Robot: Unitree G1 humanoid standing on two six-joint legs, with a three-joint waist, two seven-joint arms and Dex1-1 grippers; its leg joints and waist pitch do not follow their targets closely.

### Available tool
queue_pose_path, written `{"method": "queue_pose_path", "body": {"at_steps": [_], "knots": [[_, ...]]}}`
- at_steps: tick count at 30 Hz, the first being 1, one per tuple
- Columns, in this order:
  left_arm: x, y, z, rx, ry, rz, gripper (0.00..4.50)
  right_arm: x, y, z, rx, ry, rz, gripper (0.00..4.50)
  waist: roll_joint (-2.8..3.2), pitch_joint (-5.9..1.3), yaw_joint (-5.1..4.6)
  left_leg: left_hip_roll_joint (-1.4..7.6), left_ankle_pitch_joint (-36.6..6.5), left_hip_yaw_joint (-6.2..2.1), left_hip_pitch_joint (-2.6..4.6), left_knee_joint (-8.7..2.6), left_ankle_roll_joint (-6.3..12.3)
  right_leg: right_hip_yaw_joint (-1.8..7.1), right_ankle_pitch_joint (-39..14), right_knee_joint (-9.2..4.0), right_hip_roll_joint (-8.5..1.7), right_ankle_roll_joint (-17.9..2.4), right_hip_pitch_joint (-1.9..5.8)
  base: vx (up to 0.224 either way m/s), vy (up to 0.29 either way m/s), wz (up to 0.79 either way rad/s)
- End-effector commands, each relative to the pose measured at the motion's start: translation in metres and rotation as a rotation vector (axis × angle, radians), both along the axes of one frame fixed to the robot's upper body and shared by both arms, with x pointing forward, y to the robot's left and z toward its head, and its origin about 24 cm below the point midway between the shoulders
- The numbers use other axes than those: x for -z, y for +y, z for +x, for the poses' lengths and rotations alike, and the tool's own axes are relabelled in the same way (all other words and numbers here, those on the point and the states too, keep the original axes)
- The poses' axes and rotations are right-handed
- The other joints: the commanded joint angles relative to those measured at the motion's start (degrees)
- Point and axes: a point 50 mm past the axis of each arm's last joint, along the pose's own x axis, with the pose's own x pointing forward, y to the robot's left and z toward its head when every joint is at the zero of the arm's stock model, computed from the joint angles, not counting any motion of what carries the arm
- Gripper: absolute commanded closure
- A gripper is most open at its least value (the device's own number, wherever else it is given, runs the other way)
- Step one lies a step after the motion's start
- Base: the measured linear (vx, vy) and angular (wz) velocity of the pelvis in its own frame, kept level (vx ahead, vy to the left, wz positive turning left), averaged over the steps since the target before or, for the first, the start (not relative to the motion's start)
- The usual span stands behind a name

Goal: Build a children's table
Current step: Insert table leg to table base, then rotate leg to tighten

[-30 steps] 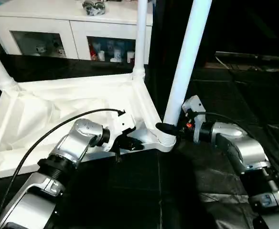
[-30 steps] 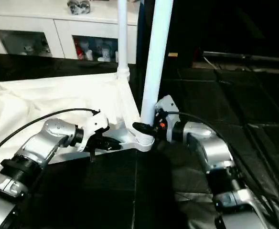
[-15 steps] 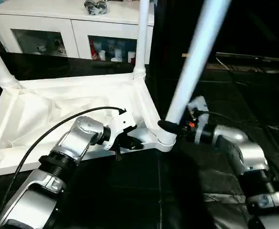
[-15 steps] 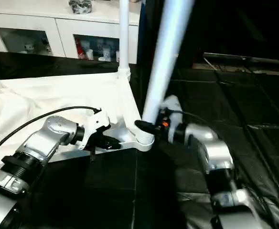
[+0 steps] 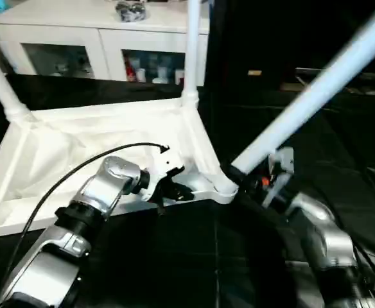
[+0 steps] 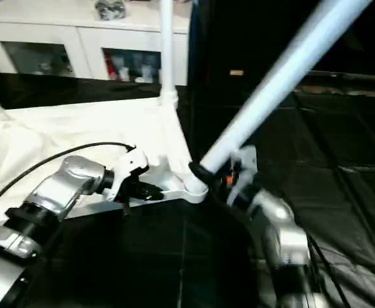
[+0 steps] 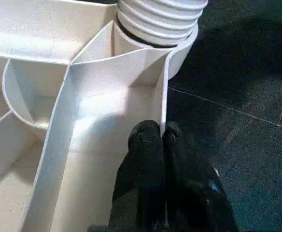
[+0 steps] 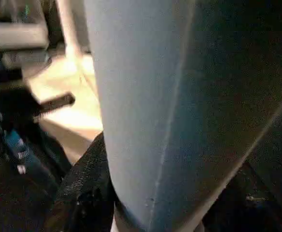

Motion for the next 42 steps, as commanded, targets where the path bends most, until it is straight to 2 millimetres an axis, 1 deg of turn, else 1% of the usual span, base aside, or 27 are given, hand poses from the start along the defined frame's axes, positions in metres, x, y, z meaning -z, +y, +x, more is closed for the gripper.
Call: {"method": "queue_pose_path", "body": {"at_steps": [1,4,5,6,7,8,9,10,11,12,13,14,15,16,17,18,19,20,23,25,29,30,32,34,40,41,42], "knots": [[-0.016,0.017,0.014,-0.084,-0.079,0.035,4.5,0.032,-0.005,-0.016,-0.033,0.141,-0.119,2.59,0.05,-3.16,0.46,4.01,-9.06,-1.64,0.01,-4.44,1.73,3.8,-11.66,-5.37,-6.59,-13.04,2.88,0.0,0.0,0.0],[-0.016,0.016,0.014,-0.084,-0.083,0.036,4.5,0.03,0.0,-0.014,-0.095,0.135,-0.168,2.59,-0.46,-3.16,0.54,4.11,-8.22,-1.59,-0.07,-4.48,2.36,3.73,-12.35,-5.27,-6.6,-12.39,2.82,0.0,0.0,0.0],[-0.016,0.016,0.014,-0.082,-0.084,0.036,4.5,0.029,0.001,-0.013,-0.114,0.136,-0.17,2.59,-0.24,-3.14,0.57,4.17,-8.15,-1.65,-0.07,-4.49,2.46,3.73,-12.41,-5.23,-6.59,-12.43,2.72,0.0,0.0,0.0],[-0.017,0.016,0.014,-0.076,-0.086,0.034,4.5,0.027,0.004,-0.011,-0.14,0.141,-0.164,2.59,-1.21,-3.08,0.54,4.12,-7.6,-1.62,-0.22,-4.48,2.89,3.72,-12.75,-5.07,-6.68,-12.16,2.84,0.0,0.0,0.0],[-0.017,0.016,0.013,-0.063,-0.09,0.033,4.5,0.025,0.007,-0.009,-0.165,0.149,-0.152,2.59,-1.32,-3.1,0.56,4.12,-7.41,-1.53,-0.18,-4.5,3.02,3.67,-13.44,-5.25,-6.71,-11.92,2.77,0.0,0.0,0.0],[-0.017,0.016,0.012,-0.054,-0.092,0.032,4.5,0.023,0.008,-0.007,-0.18,0.154,-0.145,2.59,-0.93,-3.09,0.55,4.19,-7.55,-1.59,-0.13,-4.5,3.01,3.68,-14.26,-5.31,-6.78,-11.83,2.67,0.0,0.0,0.0],[-0.017,0.017,0.009,-0.009,-0.09,0.03,4.5,0.019,0.014,0.0,-0.22,0.159,-0.133,2.59,-1.52,-3.0,0.37,4.23,-7.7,-1.64,-0.27,-4.62,3.12,3.59,-14.74,-5.32,-6.73,-11.66,2.66,0.0,0.0,0.0],[-0.017,0.016,0.009,-0.005,-0.09,0.03,4.5,0.018,0.014,0.0,-0.224,0.159,-0.132,2.59,-1.35,-3.03,0.3,4.23,-7.92,-1.7,-0.3,-4.67,2.93,3.58,-15.13,-5.3,-6.78,-11.58,2.71,0.0,0.0,0.0],[-0.016,0.016,0.006,0.039,-0.091,0.034,4.5,0.015,0.019,0.005,-0.269,0.162,-0.12,2.59,-1.85,-3.02,0.05,4.33,-7.83,-1.73,-0.45,-4.73,2.87,3.51,-15.61,-5.28,-6.88,-11.25,2.76,0.0,0.0,0.0],[-0.016,0.016,0.006,0.039,-0.091,0.034,4.5,0.015,0.019,0.005,-0.269,0.162,-0.12,2.59,-1.62,-3.04,0.11,4.33,-8.11,-1.75,-0.3,-4.7,2.77,3.51,-15.97,-5.36,-6.92,-11.26,2.63,0.0,0.0,0.0],[-0.016,0.015,0.004,0.067,-0.085,0.044,4.5,0.014,0.023,0.008,-0.298,0.163,-0.115,2.59,-2.04,-3.03,0.0,4.53,-8.13,-1.5,0.01,-4.66,2.51,3.58,-15.29,-5.46,-6.86,-11.33,2.37,0.0,0.0,0.0],[-0.016,0.014,0.002,0.094,-0.08,0.054,4.5,0.014,0.027,0.008,-0.34,0.17,-0.111,2.59,-1.96,-3.14,-0.02,4.55,-7.71,-1.62,0.03,-4.67,2.37,3.57,-13.68,-4.99,-6.96,-12.2,2.47,0.0,0.0,0.0],[-0.016,0.014,0.002,0.094,-0.08,0.054,4.5,0.014,0.027,0.008,-0.341,0.171,-0.111,2.59,-1.91,-3.17,-0.08,4.62,-7.04,-1.62,-0.07,-4.74,2.38,3.51,-12.34,-4.9,-6.9,-12.47,2.6,0.0,0.0,0.0],[-0.016,0.013,0.001,0.107,-0.077,0.06,4.5,0.014,0.029,0.008,-0.365,0.176,-0.11,2.59,-1.92,-3.15,-0.02,4.65,-6.43,-1.44,0.18,-4.62,2.45,3.56,-9.59,-4.69,-6.74,-13.0,2.37,0.0,0.0,0.0],[-0.016,0.011,0.001,0.129,-0.076,0.066,4.5,0.016,0.032,0.005,-0.438,0.189,-0.132,2.59,-2.28,-3.35,-0.02,4.69,-5.35,-1.37,0.18,-4.56,2.75,3.5,-6.75,-4.36,-6.78,-13.71,2.62,0.0,0.0,0.0],[-0.016,0.011,0.001,0.129,-0.076,0.066,4.5,0.016,0.032,0.004,-0.44,0.189,-0.133,2.59,-2.24,-3.47,0.02,4.62,-4.48,-1.37,0.12,-4.44,2.99,3.49,-5.05,-4.03,-6.81,-14.12,2.75,0.0,0.0,0.0],[-0.016,0.01,0.001,0.136,-0.077,0.069,4.5,0.018,0.032,0.002,-0.473,0.191,-0.153,2.59,-2.17,-3.54,0.17,4.62,-2.78,-1.25,0.19,-4.36,3.71,3.44,-1.58,-3.76,-6.76,-14.82,2.79,0.0,0.0,0.0],[-0.016,0.009,0.002,0.141,-0.079,0.075,4.5,0.02,0.032,0.0,-0.507,0.19,-0.184,2.59,-2.07,-3.58,0.21,4.63,-2.71,-1.23,0.21,-4.35,3.85,3.41,-0.9,-3.74,-6.76,-15.04,2.75,0.0,0.0,0.0],[-0.014,0.007,0.001,0.156,-0.078,0.078,4.5,0.025,0.03,-0.005,-0.552,0.199,-0.207,2.59,-2.36,-3.67,0.38,4.56,-2.71,-1.08,0.27,-4.24,4.15,3.44,1.23,-3.64,-6.78,-15.43,2.94,0.0,0.0,0.0],[-0.014,0.007,0.0,0.163,-0.076,0.075,4.5,0.025,0.03,-0.006,-0.564,0.204,-0.201,2.59,-2.46,-3.68,0.61,4.61,-3.5,-1.12,0.35,-4.32,3.99,3.4,0.3,-3.73,-6.79,-15.41,3.0,0.0,0.0,0.0],[-0.013,0.003,-0.002,0.188,-0.06,0.057,4.5,0.026,0.034,-0.011,-0.596,0.206,-0.17,2.59,-2.4,-3.51,0.73,4.74,-5.69,-1.19,0.46,-4.49,3.11,3.41,-3.71,-4.22,-6.92,-14.83,2.98,0.0,0.0,0.0],[-0.013,0.002,-0.002,0.189,-0.061,0.06,4.5,0.027,0.035,-0.012,-0.597,0.206,-0.167,2.59,-2.32,-3.42,0.72,4.81,-6.73,-1.24,0.59,-4.62,2.48,3.41,-6.12,-4.49,-6.85,-14.39,2.89,0.0,0.0,0.0],[-0.013,0.002,-0.001,0.187,-0.06,0.061,4.5,0.027,0.036,-0.013,-0.596,0.204,-0.159,2.59,-1.94,-3.39,0.76,4.83,-7.23,-1.31,0.64,-4.71,2.03,3.44,-6.78,-4.59,-6.88,-14.34,2.82,0.0,0.0,0.0],[-0.013,0.002,0.0,0.183,-0.06,0.06,4.5,0.028,0.036,-0.014,-0.591,0.206,-0.149,2.59,-2.09,-3.51,0.74,4.83,-7.09,-1.34,0.61,-4.72,1.83,3.43,-6.09,-4.5,-6.83,-14.36,2.94,0.0,0.0,0.0],[-0.013,0.002,0.002,0.169,-0.056,0.064,4.5,0.03,0.037,-0.015,-0.581,0.211,-0.137,2.59,-1.98,-3.64,0.76,4.8,-6.35,-1.35,0.53,-4.64,2.1,3.36,-4.33,-4.35,-6.81,-14.68,3.0,0.0,0.0,0.0],[-0.013,0.003,0.003,0.162,-0.056,0.064,4.5,0.03,0.037,-0.015,-0.576,0.212,-0.135,2.59,-1.51,-3.73,0.73,4.75,-6.57,-1.29,0.6,-4.58,1.99,3.38,-3.76,-4.45,-6.78,-14.79,3.0,0.0,0.0,0.0],[-0.012,0.003,0.004,0.143,-0.055,0.065,4.5,0.03,0.037,-0.013,-0.54,0.215,-0.127,2.59,-1.7,-3.68,0.74,4.71,-6.58,-1.33,0.55,-4.61,2.08,3.36,-3.41,-4.37,-6.73,-14.93,3.07,0.0,0.0,0.0]]}}
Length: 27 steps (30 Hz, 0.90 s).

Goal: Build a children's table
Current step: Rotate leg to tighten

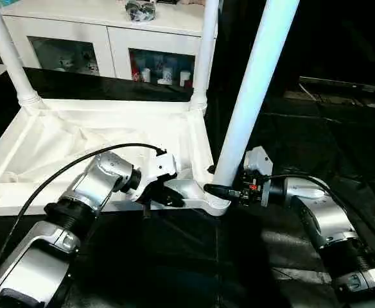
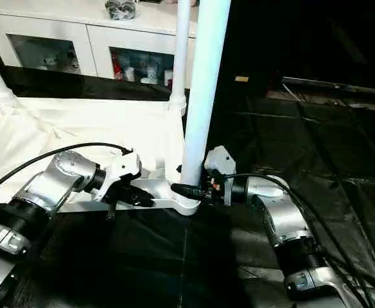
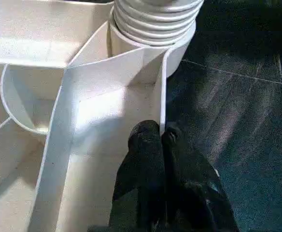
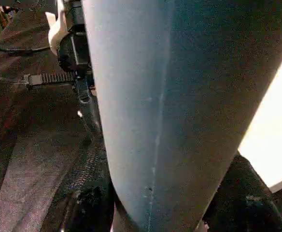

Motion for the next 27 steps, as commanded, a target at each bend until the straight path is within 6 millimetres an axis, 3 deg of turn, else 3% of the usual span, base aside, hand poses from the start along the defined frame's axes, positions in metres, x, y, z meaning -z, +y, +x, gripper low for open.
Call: {"method": "queue_pose_path", "body": {"at_steps": [1,3,4,6,7,9,10,12,15,16,18,20,21,24,27], "knots": [[-0.009,-0.009,0.008,-0.021,-0.054,-0.008,4.5,0.039,0.021,-0.023,-0.088,0.184,-0.036,2.59,0.86,-2.94,0.08,4.37,-6.7,-1.58,0.46,-4.29,2.17,3.77,-3.5,-3.93,-6.73,-14.65,2.68,0.0,0.0,0.0],[-0.009,-0.009,0.01,-0.089,-0.06,-0.023,4.5,0.041,0.021,-0.016,0.02,0.171,-0.045,2.59,0.83,-2.85,0.01,4.36,-7.5,-1.59,0.4,-4.39,1.96,3.76,-5.72,-4.14,-6.81,-14.26,2.67,0.0,0.0,0.0],[-0.01,-0.009,0.013,-0.143,-0.071,-0.036,4.5,0.043,0.02,-0.01,0.103,0.161,-0.053,2.59,0.96,-2.5,-0.14,4.44,-10.28,-1.62,0.68,-4.63,0.74,3.82,-11.24,-4.7,-6.99,-13.59,2.27,0.0,0.0,0.0],[-0.011,-0.01,0.015,-0.226,-0.081,-0.054,4.5,0.045,0.019,0.002,0.249,0.159,-0.055,2.59,0.79,-2.23,-0.44,4.38,-12.71,-1.79,0.88,-4.84,-0.59,3.81,-16.61,-5.06,-7.13,-12.87,2.16,0.0,0.0,0.0],[-0.012,-0.011,0.015,-0.251,-0.085,-0.061,4.5,0.046,0.019,0.006,0.304,0.167,-0.046,2.59,0.9,-2.13,-0.65,4.28,-14.61,-2.15,0.89,-5.0,-1.34,3.66,-21.92,-5.48,-7.3,-11.38,2.24,0.0,0.0,0.0],[-0.014,-0.015,0.014,-0.329,-0.093,-0.095,4.5,0.045,0.023,0.017,0.423,0.182,-0.014,2.59,0.55,-2.18,-0.95,4.34,-15.12,-2.32,0.73,-5.27,-1.41,3.59,-24.35,-5.75,-7.16,-9.45,2.18,0.0,0.0,0.0],[-0.015,-0.018,0.013,-0.359,-0.096,-0.11,4.5,0.044,0.026,0.022,0.474,0.188,-0.007,2.59,0.74,-2.11,-1.52,4.39,-15.41,-2.55,0.37,-5.43,-1.68,3.44,-24.05,-5.61,-7.22,-9.76,2.25,0.0,0.0,0.0],[-0.016,-0.023,0.01,-0.395,-0.102,-0.128,4.5,0.043,0.03,0.029,0.544,0.197,-0.005,2.59,0.95,-2.35,-2.13,4.44,-15.16,-2.52,0.43,-5.39,-1.91,3.42,-21.41,-5.46,-7.08,-10.21,2.19,0.0,0.0,0.0],[-0.019,-0.038,0.008,-0.477,-0.119,-0.161,4.5,0.041,0.04,0.04,0.652,0.222,-0.004,2.59,0.43,-2.52,-2.62,4.2,-12.26,-2.15,0.22,-5.1,-1.06,3.51,-17.16,-5.2,-7.01,-11.52,2.22,0.0,0.0,0.0],[-0.02,-0.044,0.007,-0.499,-0.126,-0.168,4.5,0.042,0.043,0.041,0.674,0.237,-0.002,2.59,0.48,-2.9,-2.54,4.0,-9.7,-1.92,0.14,-4.65,-0.2,3.67,-13.87,-4.92,-7.0,-12.09,2.38,0.0,0.0,0.0],[-0.02,-0.053,0.004,-0.522,-0.136,-0.168,4.5,0.042,0.049,0.043,0.681,0.243,-0.013,2.59,-0.15,-3.03,-2.46,3.95,-5.43,-1.57,-0.23,-4.37,1.73,3.58,-7.68,-4.38,-6.69,-13.07,2.41,0.0,0.0,0.0],[-0.018,-0.053,0.004,-0.527,-0.137,-0.163,4.5,0.042,0.052,0.042,0.67,0.242,-0.016,2.59,0.06,-3.24,-2.11,3.77,-2.4,-1.36,-0.31,-4.08,3.67,3.42,-3.13,-3.89,-6.58,-13.92,2.5,0.0,0.0,0.0],[-0.017,-0.052,0.005,-0.535,-0.146,-0.15,4.5,0.042,0.054,0.042,0.666,0.244,-0.018,2.59,-0.27,-3.22,-2.13,3.8,-1.93,-1.32,-0.35,-4.09,4.1,3.37,-2.19,-3.84,-6.49,-14.01,2.49,0.0,0.0,0.0],[-0.016,-0.049,0.006,-0.557,-0.159,-0.129,4.5,0.044,0.055,0.043,0.668,0.24,-0.037,2.59,-0.16,-2.97,-2.1,3.94,-3.17,-1.37,-0.26,-4.25,4.41,3.23,-3.53,-4.0,-6.61,-14.07,2.38,0.0,0.0,0.0],[-0.017,-0.049,0.006,-0.574,-0.155,-0.127,4.5,0.045,0.055,0.044,0.683,0.244,-0.044,2.59,-0.02,-2.65,-2.19,4.1,-7.35,-1.51,-0.02,-4.59,2.35,3.28,-11.3,-4.8,-6.75,-12.48,2.18,0.0,0.0,0.0]]}}
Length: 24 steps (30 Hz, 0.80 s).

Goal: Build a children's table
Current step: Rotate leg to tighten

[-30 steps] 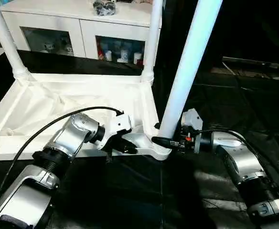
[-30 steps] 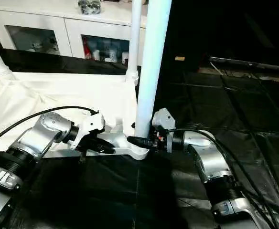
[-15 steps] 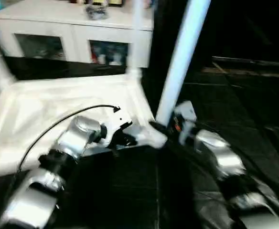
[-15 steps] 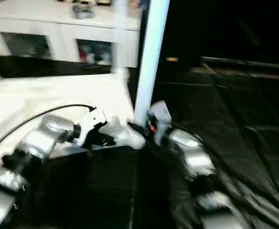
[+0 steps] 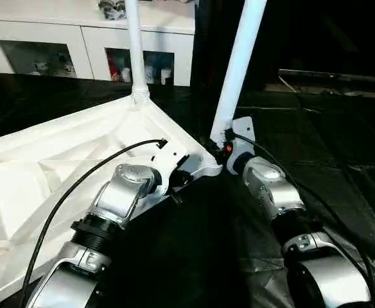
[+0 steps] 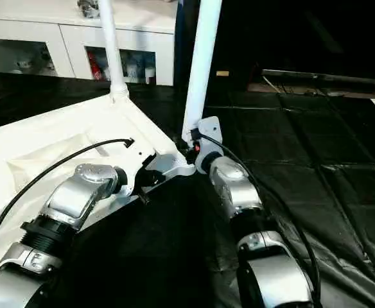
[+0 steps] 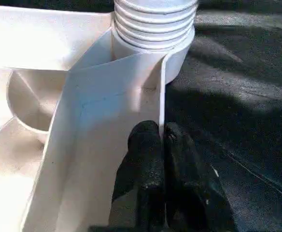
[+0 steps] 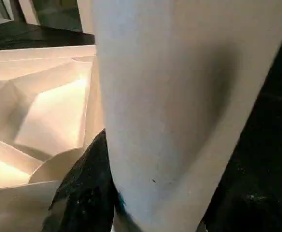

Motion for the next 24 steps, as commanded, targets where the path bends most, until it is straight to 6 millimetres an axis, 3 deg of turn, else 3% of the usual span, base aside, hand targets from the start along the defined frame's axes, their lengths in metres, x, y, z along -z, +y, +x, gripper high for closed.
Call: {"method": "queue_pose_path", "body": {"at_steps": [1,2,3,11,14,15,16,18,19,20,22,24], "knots": [[-0.02,-0.013,0.002,0.03,-0.074,-0.045,4.5,0.045,0.009,-0.02,-0.031,0.222,-0.016,2.59,0.42,-2.75,0.56,4.01,-7.66,-1.55,0.0,-4.28,2.26,3.86,-12.03,-4.62,-6.46,-12.1,2.72,0.0,0.0,0.0],[-0.021,-0.013,0.003,0.028,-0.074,-0.045,4.5,0.046,0.009,-0.02,-0.029,0.229,-0.001,2.59,0.38,-2.7,0.41,4.01,-8.18,-1.57,-0.07,-4.33,2.02,3.9,-12.39,-4.67,-6.42,-11.93,2.72,0.0,0.0,0.0],[-0.021,-0.012,0.003,0.028,-0.076,-0.045,4.5,0.045,0.009,-0.02,-0.031,0.23,0.007,2.03,0.48,-2.7,0.39,3.99,-8.26,-1.57,-0.01,-4.32,1.97,3.94,-12.26,-4.72,-6.42,-11.8,2.67,0.0,0.0,0.0],[-0.023,-0.009,0.008,0.048,-0.095,-0.038,4.5,0.046,-0.004,-0.02,-0.013,0.223,0.044,1.43,0.88,-3.06,0.57,4.01,-4.78,-1.42,-0.03,-4.03,3.05,3.92,-4.04,-3.9,-6.3,-13.92,2.89,0.0,0.0,0.0],[-0.023,-0.009,0.01,0.055,-0.097,-0.033,4.5,0.047,-0.01,-0.022,-0.021,0.215,0.044,1.18,0.99,-2.99,0.72,4.01,-5.56,-1.34,0.07,-4.04,3.17,3.92,-4.3,-4.09,-6.27,-14.05,2.87,0.0,0.0,0.0],[-0.023,-0.008,0.01,0.068,-0.096,-0.031,4.5,0.047,-0.015,-0.024,-0.031,0.206,0.054,1.06,0.84,-3.09,0.86,4.05,-5.25,-1.38,0.01,-4.0,3.06,3.98,-3.97,-3.95,-6.43,-14.29,3.05,0.0,0.0,0.0],[-0.023,-0.008,0.01,0.081,-0.095,-0.029,4.5,0.047,-0.019,-0.025,-0.041,0.196,0.063,0.97,1.25,-3.09,1.04,3.89,-4.79,-1.34,-0.04,-3.91,3.31,3.98,-3.07,-3.93,-6.29,-14.07,3.14,0.0,0.0,0.0],[-0.022,-0.008,0.011,0.1,-0.092,-0.024,4.5,0.045,-0.025,-0.028,-0.063,0.172,0.076,0.85,1.0,-3.25,1.24,3.98,-3.53,-1.35,-0.06,-3.81,3.97,3.98,-0.74,-3.53,-6.26,-14.21,3.24,0.0,0.0,0.0],[-0.022,-0.008,0.011,0.112,-0.09,-0.02,4.5,0.045,-0.028,-0.03,-0.076,0.166,0.08,0.73,1.42,-3.18,1.24,3.97,-3.43,-1.4,-0.1,-3.83,4.24,3.94,-0.12,-3.49,-6.3,-14.53,3.19,0.0,0.0,0.0],[-0.021,-0.007,0.011,0.127,-0.087,-0.018,4.5,0.045,-0.031,-0.032,-0.091,0.161,0.078,0.63,1.59,-3.14,1.3,3.95,-3.99,-1.35,-0.02,-3.75,4.38,3.92,-0.43,-3.72,-6.32,-14.63,3.15,0.0,0.0,0.0],[-0.019,-0.006,0.011,0.153,-0.084,-0.011,4.5,0.045,-0.039,-0.035,-0.103,0.147,0.077,0.52,1.31,-3.08,1.33,3.84,-4.81,-1.33,-0.07,-3.8,4.52,3.86,-1.53,-3.98,-6.2,-14.46,3.3,0.0,0.0,0.0],[-0.016,-0.004,0.01,0.213,-0.078,0.001,4.5,0.042,-0.057,-0.042,-0.129,0.121,0.08,0.31,1.58,-2.92,1.42,3.81,-5.3,-1.38,-0.06,-3.86,4.5,3.83,-2.6,-4.24,-6.11,-14.21,3.28,0.0,0.0,0.0]]}}
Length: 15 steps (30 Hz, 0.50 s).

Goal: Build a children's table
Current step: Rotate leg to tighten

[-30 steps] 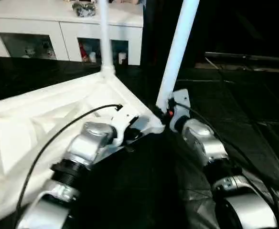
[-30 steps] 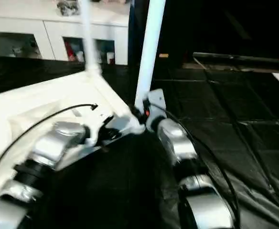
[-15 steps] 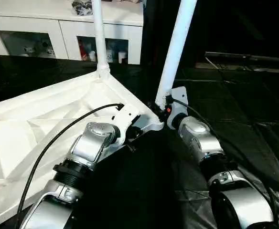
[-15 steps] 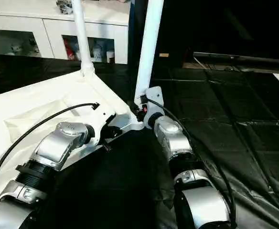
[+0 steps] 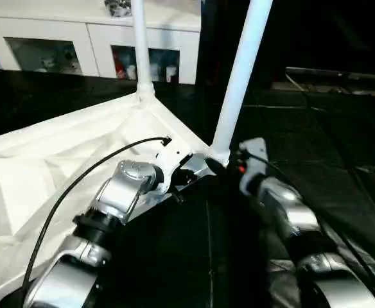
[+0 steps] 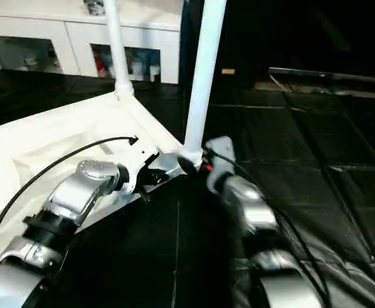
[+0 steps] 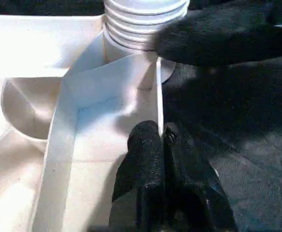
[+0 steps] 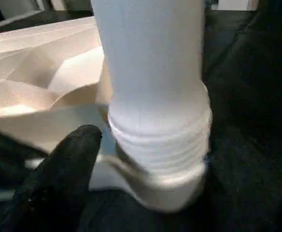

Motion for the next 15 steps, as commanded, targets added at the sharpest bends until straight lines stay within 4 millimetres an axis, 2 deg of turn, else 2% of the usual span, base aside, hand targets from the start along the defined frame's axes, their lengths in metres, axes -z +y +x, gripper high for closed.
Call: {"method": "queue_pose_path", "body": {"at_steps": [1,2,3,5,7,8,10,15], "knots": [[-0.011,-0.003,0.002,0.112,-0.044,-0.005,4.5,0.004,-0.015,-0.011,-0.053,0.021,0.005,0.22,0.89,-3.63,0.32,3.95,-5.49,-1.27,0.33,-3.72,4.22,4.04,-2.21,-3.99,-6.17,-14.26,3.39,0.0,0.0,0.0],[-0.01,-0.002,0.002,0.13,-0.042,-0.003,4.5,0.002,-0.019,-0.013,-0.065,0.013,0.005,0.16,0.61,-3.75,0.65,3.85,-4.53,-1.25,0.2,-3.57,4.89,3.99,-0.83,-3.83,-6.09,-14.2,3.68,0.0,0.0,0.0],[-0.009,-0.002,0.001,0.147,-0.036,0.0,4.5,0.0,-0.023,-0.014,-0.08,0.002,0.0,0.08,0.83,-3.75,0.73,3.84,-3.81,-1.27,0.09,-3.53,5.1,3.99,0.0,-3.63,-6.19,-14.47,3.61,0.0,0.0,0.0],[-0.005,0.002,-0.002,0.212,-0.021,0.025,4.5,-0.007,-0.04,-0.018,-0.11,-0.037,-0.042,0.03,0.73,-3.71,1.15,3.62,-2.61,-1.3,-0.21,-3.36,5.98,3.81,0.04,-3.69,-6.24,-14.21,3.8,0.0,0.0,0.0],[-0.003,0.005,-0.004,0.26,-0.018,0.039,4.5,-0.012,-0.051,-0.02,-0.136,-0.066,-0.082,0.03,1.09,-3.65,1.5,3.75,-2.31,-1.23,-0.02,-3.31,6.15,3.78,-0.69,-3.72,-6.26,-14.01,3.56,0.0,0.0,0.0],[-0.002,0.007,-0.006,0.314,-0.012,0.041,4.5,-0.021,-0.063,-0.021,-0.168,-0.087,-0.099,0.03,1.06,-3.65,1.63,3.74,-2.49,-1.15,0.11,-3.26,6.24,3.74,-0.85,-3.77,-6.13,-13.96,3.52,0.0,0.0,0.0],[-0.001,0.008,-0.008,0.371,-0.01,0.042,4.5,-0.029,-0.07,-0.023,-0.222,-0.098,-0.115,0.03,1.24,-3.58,1.86,3.87,-2.98,-1.18,0.14,-3.31,6.27,3.69,-1.29,-3.77,-6.14,-14.07,3.49,0.0,0.0,0.0],[-0.001,0.012,-0.013,0.475,0.011,0.045,4.5,-0.041,-0.07,-0.03,-0.368,-0.104,-0.13,0.03,1.03,-3.69,2.5,4.0,-2.6,-1.19,-0.06,-3.14,7.03,3.44,-0.68,-3.5,-6.14,-14.1,3.69,0.0,0.0,0.0]]}}
